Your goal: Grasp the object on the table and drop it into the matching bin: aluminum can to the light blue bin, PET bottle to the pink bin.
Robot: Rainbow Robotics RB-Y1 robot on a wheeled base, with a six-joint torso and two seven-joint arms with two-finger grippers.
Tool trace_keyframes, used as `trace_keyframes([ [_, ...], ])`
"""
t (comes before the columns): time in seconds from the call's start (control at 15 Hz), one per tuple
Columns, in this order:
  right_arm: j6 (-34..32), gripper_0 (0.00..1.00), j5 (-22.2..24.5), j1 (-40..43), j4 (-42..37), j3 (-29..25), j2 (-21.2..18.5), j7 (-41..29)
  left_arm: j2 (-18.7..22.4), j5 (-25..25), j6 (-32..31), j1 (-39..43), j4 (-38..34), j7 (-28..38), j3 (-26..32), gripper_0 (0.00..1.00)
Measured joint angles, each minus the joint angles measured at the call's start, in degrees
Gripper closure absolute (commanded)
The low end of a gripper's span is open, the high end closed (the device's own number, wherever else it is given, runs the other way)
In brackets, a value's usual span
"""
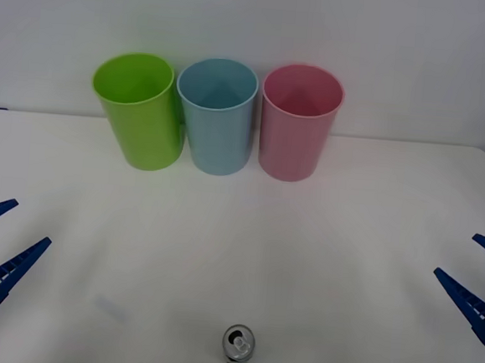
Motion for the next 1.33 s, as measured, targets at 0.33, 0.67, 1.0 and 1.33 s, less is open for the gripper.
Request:
trace_keyframes([
  [0.33, -0.30, 0.00, 2.38, -1.97, 2.56, 5.18, -0.79, 1.54, 0.00, 0.00, 0.00, 0.00, 0.00, 0.00, 0.00, 0.00],
  [0.67, -1.49, 0.00, 5.28, -4.85, 5.95, 11.44, -2.36, 4.08, 0.00, 0.00, 0.00, 0.00, 0.00, 0.00, 0.00, 0.00],
  [1.0, -7.49, 0.00, 9.44, -10.43, 12.94, 14.83, -2.63, 6.30, 0.00, 0.00, 0.00, 0.00, 0.00, 0.00, 0.00, 0.00],
  [1.33, -12.94, 0.00, 11.63, -13.93, 16.81, 18.98, -3.20, 9.22, 0.00, 0.00, 0.00, 0.00, 0.00, 0.00, 0.00, 0.00],
])
